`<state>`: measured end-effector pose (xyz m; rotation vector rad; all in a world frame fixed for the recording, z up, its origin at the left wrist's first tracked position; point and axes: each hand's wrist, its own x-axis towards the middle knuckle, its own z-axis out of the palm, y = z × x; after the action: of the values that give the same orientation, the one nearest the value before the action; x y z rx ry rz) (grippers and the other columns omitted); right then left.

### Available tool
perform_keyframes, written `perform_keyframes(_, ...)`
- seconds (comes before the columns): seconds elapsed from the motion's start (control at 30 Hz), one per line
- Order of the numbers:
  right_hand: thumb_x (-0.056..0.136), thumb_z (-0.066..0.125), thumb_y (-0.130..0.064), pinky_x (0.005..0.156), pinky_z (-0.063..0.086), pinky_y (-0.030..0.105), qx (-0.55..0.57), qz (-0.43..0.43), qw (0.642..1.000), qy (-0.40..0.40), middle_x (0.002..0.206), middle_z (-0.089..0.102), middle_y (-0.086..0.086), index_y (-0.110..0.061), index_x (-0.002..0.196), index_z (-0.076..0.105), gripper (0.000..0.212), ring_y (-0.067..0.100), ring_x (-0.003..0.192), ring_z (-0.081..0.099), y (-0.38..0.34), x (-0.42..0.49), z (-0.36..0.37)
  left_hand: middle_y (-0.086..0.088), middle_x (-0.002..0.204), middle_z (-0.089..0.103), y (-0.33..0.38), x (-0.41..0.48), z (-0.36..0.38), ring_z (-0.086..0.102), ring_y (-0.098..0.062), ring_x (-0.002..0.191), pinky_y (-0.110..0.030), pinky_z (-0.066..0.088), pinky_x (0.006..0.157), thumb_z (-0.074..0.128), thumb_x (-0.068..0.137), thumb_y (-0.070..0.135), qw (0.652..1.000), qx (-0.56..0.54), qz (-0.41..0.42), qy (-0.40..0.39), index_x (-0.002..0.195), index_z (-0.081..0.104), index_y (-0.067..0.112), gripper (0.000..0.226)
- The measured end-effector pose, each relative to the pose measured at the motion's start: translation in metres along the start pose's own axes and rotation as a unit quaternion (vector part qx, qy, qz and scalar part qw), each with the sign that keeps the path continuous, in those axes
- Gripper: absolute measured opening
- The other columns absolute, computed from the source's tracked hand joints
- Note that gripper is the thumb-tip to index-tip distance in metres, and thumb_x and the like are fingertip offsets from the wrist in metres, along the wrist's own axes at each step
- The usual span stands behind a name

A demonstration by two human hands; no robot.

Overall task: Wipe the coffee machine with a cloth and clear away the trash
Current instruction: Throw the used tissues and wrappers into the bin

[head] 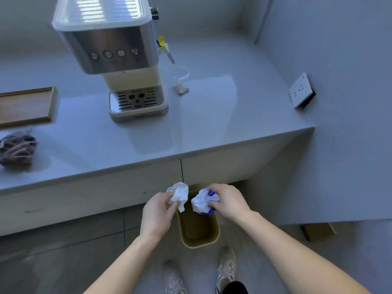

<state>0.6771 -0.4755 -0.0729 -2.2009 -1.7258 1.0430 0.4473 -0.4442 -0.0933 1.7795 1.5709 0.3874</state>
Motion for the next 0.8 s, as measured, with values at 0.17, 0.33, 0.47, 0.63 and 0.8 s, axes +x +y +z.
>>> perform_keyframes(0.17,0.086,0.067,-0.024,0.082,0.052,0.025,-0.005,0.037,0.998,-0.056,0.113,0.065,-0.004,-0.031,0.126,0.058,0.042,0.015,0.099,0.062,0.063,0.044,0.088,0.006,0.098,0.068,-0.064,0.01,0.071,0.056,-0.007,0.081,-0.015,0.04,0.064,0.065,0.092,0.024,0.997,0.037,-0.052,-0.044,0.115,0.068,0.022,0.024)
perform_keyframes(0.33,0.094,0.059,-0.021,0.088,0.057,0.036,-0.071,0.042,0.989,-0.119,0.117,0.064,0.001,-0.029,0.128,0.056,0.035,0.02,0.1,0.065,0.133,0.09,0.187,-0.001,0.114,0.07,-0.132,0.022,0.165,0.063,-0.013,0.091,-0.013,0.039,0.068,0.058,0.096,0.022,0.984,0.067,-0.114,-0.119,0.119,0.066,0.023,0.025)
perform_keyframes(0.47,0.095,0.058,-0.025,0.09,0.056,0.039,-0.168,0.002,0.974,-0.154,0.12,0.064,0.003,-0.027,0.128,0.054,0.033,0.025,0.103,0.066,0.174,0.129,0.236,-0.005,0.124,0.066,-0.177,0.042,0.227,0.064,-0.019,0.105,-0.023,0.044,0.083,0.053,0.098,0.029,0.973,0.098,-0.155,-0.142,0.13,0.059,0.021,0.034)
perform_keyframes(0.63,0.094,0.063,-0.034,0.082,0.059,0.039,-0.189,0.019,0.975,-0.112,0.117,0.064,-0.002,-0.035,0.13,0.049,0.039,0.02,0.095,0.067,0.207,0.173,0.277,-0.003,0.127,0.061,-0.208,0.069,0.282,0.06,-0.018,0.108,-0.028,0.046,0.092,0.051,0.099,0.032,0.968,0.147,-0.148,-0.136,0.131,0.056,0.024,0.034)
perform_keyframes(0.8,0.093,0.064,-0.03,0.095,0.054,0.044,-0.146,0.018,0.984,-0.103,0.134,0.056,-0.001,-0.032,0.132,0.052,0.041,0.024,0.114,0.06,0.214,0.193,0.302,0.007,0.126,0.059,-0.213,0.076,0.301,0.064,-0.015,0.1,-0.03,0.056,0.082,0.061,0.094,0.037,0.96,0.205,-0.122,-0.145,0.131,0.052,0.033,0.038)
